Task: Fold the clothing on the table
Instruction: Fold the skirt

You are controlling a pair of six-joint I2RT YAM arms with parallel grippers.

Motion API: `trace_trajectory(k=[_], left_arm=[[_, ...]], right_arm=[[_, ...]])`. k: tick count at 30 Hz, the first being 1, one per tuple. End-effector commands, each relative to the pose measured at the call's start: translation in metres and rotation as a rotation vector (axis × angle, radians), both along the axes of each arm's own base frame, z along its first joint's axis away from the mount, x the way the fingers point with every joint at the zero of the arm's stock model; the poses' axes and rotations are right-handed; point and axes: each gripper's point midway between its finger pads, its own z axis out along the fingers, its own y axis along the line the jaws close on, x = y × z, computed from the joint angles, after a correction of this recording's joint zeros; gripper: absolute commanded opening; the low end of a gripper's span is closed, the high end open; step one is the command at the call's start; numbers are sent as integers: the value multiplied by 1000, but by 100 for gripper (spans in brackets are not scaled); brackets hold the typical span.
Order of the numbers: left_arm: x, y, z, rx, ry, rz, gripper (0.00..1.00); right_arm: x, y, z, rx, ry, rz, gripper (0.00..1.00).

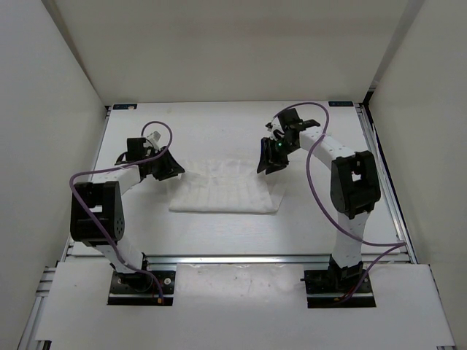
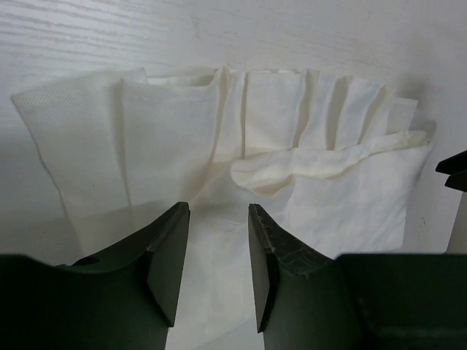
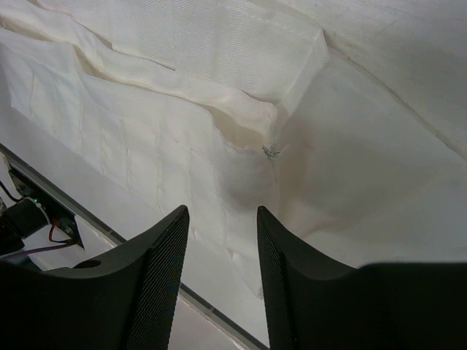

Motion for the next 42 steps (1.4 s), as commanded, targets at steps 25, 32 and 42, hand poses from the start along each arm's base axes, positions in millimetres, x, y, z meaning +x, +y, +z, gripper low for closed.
trace_trajectory(k=[25,32,42], left_arm=[[26,-19,7,-88,-113,-76,48],[13,-21,16,-163,-122,-75,48],[6,-26,30,-215,-138,-90,48]], right_arm=[[21,3,-22,1,-5,32,47],[18,5,-27,28,18,36,47],[9,13,-24,130,60,38,10]])
